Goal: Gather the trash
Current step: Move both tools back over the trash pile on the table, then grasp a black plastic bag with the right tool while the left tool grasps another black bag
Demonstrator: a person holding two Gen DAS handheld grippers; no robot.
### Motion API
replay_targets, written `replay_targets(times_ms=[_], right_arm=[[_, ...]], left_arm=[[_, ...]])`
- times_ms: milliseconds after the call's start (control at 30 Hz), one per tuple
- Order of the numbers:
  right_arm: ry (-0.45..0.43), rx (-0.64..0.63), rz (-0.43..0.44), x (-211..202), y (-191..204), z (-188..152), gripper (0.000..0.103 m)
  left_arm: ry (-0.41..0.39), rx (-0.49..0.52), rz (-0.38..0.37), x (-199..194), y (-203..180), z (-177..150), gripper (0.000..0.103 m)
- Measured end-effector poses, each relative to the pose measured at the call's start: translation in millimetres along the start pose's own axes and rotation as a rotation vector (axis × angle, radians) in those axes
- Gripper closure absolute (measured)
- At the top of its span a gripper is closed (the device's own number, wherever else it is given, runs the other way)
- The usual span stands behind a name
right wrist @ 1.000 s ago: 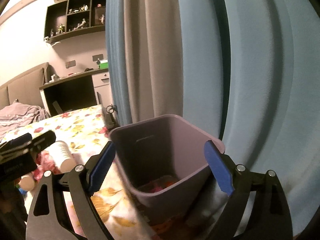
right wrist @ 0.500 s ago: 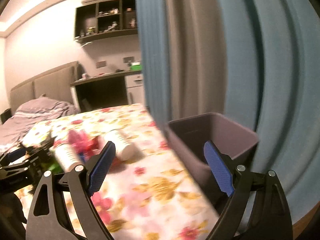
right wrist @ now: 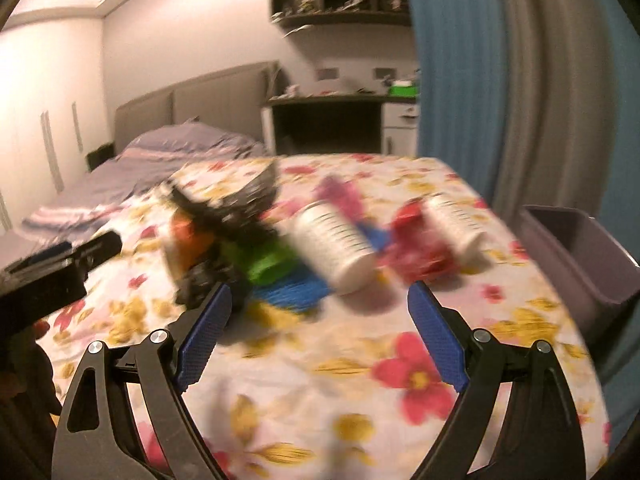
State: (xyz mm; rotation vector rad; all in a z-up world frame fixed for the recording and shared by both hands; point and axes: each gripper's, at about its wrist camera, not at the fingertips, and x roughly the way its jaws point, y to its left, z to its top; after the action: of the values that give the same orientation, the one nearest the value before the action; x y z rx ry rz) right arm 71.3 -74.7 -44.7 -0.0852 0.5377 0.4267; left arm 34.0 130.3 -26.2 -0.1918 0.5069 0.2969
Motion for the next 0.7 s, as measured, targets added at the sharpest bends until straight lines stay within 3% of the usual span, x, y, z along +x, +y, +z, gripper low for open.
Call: replay_targets(times_ms=[367, 467, 633, 700], right_arm=[[0.102, -0.039, 0.080, 47.6, 55.4, 4.8, 0.030], [0.127, -0.038, 0.089, 57.0, 58.5, 5.6, 0.040], [0.172, -0.034, 0.110, 67.3, 59.7, 3.4, 0.069], [0.173, -0.028, 0.122, 67.0, 57.9, 3.6, 0.075]], left_arm=[[-0.020, -0.043, 0.011, 1.1, 37.9, 5.0, 0.007], [-0.027, -0.048, -0.006, 2.0, 39.4, 7.0, 0.007], [-0.024, -0.039, -0.037, 9.7, 32.6, 7.7, 0.007], [-0.016, -0.039, -0.047, 13.5, 29.7, 7.1, 0.007]])
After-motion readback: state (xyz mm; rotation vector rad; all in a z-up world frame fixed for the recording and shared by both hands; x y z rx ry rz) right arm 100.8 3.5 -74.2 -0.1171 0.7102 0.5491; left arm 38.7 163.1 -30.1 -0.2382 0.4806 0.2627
